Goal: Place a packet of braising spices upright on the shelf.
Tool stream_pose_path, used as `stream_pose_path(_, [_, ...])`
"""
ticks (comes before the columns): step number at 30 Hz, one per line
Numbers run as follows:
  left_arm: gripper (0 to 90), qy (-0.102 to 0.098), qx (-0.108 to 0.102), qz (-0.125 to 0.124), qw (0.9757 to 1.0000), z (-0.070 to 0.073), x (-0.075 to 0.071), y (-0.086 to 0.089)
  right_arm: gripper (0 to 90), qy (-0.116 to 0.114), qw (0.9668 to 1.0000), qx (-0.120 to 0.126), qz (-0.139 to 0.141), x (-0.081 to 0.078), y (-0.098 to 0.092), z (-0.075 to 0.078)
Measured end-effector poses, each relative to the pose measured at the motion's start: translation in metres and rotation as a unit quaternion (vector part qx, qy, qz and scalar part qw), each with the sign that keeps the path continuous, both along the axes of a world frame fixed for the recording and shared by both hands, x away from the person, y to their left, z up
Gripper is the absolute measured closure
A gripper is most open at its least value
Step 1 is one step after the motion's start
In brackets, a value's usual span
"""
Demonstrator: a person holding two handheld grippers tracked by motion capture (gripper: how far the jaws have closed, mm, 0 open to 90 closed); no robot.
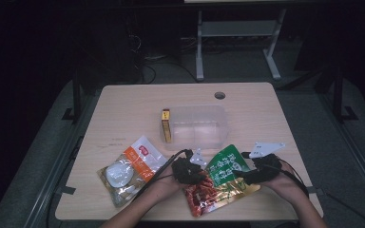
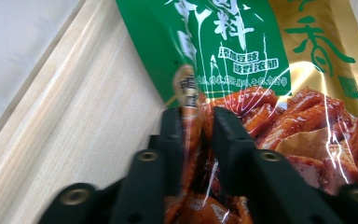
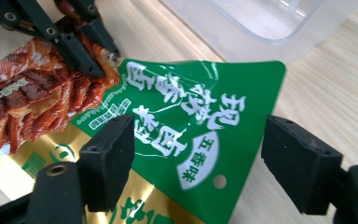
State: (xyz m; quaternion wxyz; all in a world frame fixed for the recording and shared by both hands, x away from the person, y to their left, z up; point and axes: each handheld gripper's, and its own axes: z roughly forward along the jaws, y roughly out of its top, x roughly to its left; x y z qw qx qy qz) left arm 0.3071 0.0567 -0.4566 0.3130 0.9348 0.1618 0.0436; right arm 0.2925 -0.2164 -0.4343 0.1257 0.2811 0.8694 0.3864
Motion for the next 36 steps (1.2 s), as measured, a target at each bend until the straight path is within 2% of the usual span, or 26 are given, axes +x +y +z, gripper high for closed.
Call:
stream_pose_path(1, [80.2,-0.002,-0.005,0.003,1.0,0.0,-0.001,0.0,24.0,0.0,1.0,0.003,-0.001,0.0,-0.001,0.001])
stream_pose_path(2, [82.3,-0.001,0.0,-0.004,1.0,0.001,0.001,0.001,23.4,0.0,1.0,0.006,-0.003,0.001,-0.003,0.001])
stream_pose_path(4, [86.6,0.007,-0.016,-0.001,0.9999,0.0,0.001,0.003,23.1,0.001,0.9998,0.017,-0.008,0.001,-0.006,0.003])
stream_pose_path(6, [88.2,0.012,-0.021,-0.003,0.9997,0.0,0.003,0.005,22.5,0.004,0.9996,0.025,-0.011,0.001,-0.009,0.004])
stream_pose_path(7, [88.6,0.02,-0.034,0.001,0.9992,0.0,0.004,0.007,22.5,0.002,0.9996,0.027,-0.011,0.002,-0.01,0.004])
stream_pose_path(10, [89.0,0.031,-0.053,0.001,0.9981,0.004,0.006,0.012,22.5,0.004,0.9994,0.032,-0.01,0.001,-0.012,0.006])
stream_pose_path(16, [89.3,0.011,-0.059,-0.007,0.9982,0.019,0.003,0.021,22.9,0.01,0.9983,0.056,-0.01,0.002,-0.017,0.011])
stream_pose_path(19, [89.4,0.003,-0.073,-0.007,0.9973,0.03,0.001,0.027,24.9,0.014,0.9979,0.063,-0.005,0.002,-0.017,0.012])
stream_pose_path(22, [89.4,-0.003,-0.081,-0.007,0.9967,0.041,0.0,0.033,29.3,0.025,0.9972,0.07,0.006,0.003,-0.014,0.015])
stream_pose_path(26, [89.4,-0.022,-0.082,-0.016,0.9962,0.054,-0.002,0.044,36.3,0.031,0.9961,0.078,0.026,0.005,-0.009,0.021])
stream_pose_path(30, [89.4,-0.032,-0.087,-0.013,0.9956,0.062,-0.005,0.057,44.1,0.044,0.9933,0.094,0.051,0.012,0.002,0.029])
stream_pose_path(35, [89.3,-0.05,-0.089,-0.004,0.9948,0.07,-0.003,0.079,50.4,0.055,0.9913,0.089,0.08,0.024,0.026,0.037])
stream_pose_path(36, [89.4,-0.054,-0.09,0.001,0.9945,0.072,-0.003,0.085,54.0,0.061,0.99,0.09,0.09,0.032,0.037,0.04])
